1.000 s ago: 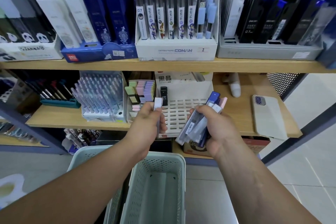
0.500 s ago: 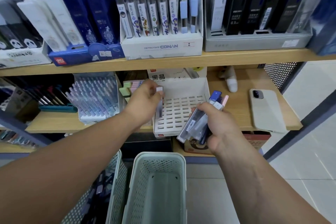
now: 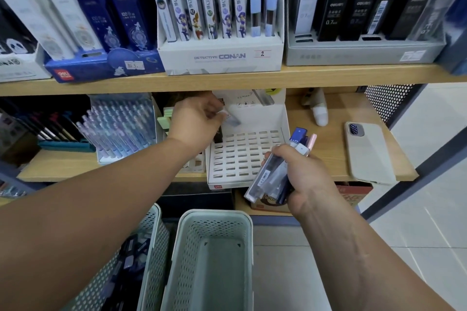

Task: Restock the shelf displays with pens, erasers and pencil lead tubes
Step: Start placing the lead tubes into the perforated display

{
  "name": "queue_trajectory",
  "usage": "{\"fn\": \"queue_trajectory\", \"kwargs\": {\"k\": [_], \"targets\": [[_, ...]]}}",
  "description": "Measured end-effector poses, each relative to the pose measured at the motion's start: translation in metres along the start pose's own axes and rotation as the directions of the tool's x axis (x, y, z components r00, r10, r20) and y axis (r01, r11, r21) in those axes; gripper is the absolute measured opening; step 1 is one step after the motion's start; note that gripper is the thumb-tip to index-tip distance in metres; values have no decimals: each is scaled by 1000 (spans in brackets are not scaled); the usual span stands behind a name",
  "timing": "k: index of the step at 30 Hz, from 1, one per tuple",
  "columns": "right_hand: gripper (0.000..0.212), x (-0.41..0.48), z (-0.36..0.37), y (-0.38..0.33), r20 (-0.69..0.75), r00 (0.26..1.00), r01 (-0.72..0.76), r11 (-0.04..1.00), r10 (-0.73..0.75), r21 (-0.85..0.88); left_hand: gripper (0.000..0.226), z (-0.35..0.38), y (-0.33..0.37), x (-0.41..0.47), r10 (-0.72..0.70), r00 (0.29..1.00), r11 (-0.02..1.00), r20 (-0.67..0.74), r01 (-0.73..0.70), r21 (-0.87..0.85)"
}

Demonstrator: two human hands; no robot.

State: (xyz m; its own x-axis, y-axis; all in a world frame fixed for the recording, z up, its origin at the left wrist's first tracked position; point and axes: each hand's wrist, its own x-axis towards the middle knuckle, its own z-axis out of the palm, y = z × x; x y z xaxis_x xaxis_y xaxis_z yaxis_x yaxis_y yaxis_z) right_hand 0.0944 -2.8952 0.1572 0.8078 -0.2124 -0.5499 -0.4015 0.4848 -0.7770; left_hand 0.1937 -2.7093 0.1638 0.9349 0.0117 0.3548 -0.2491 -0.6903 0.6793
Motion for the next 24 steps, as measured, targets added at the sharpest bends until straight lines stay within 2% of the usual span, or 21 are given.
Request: {"fn": "queue_trajectory", "kwargs": {"k": [5,11,16,24], "targets": [[14,2,1,0,-6,1000,8,1000,-8,5,5,2,-9,8,62,994,983,89,-77,170],[16,2,1,-1,-12,1000,9,1000,-9,11,2,4,-15,16,44,987,968,154,-81,238],[15,0,2,-1,-6,1000,16,1000,-16,7,13,4,-14,20,108,979,938,171,-158,308],[13,-2,5,-2,15,1000,6,1000,-6,18,21,3,-7,27,121,962,880,246,-219,422]]}}
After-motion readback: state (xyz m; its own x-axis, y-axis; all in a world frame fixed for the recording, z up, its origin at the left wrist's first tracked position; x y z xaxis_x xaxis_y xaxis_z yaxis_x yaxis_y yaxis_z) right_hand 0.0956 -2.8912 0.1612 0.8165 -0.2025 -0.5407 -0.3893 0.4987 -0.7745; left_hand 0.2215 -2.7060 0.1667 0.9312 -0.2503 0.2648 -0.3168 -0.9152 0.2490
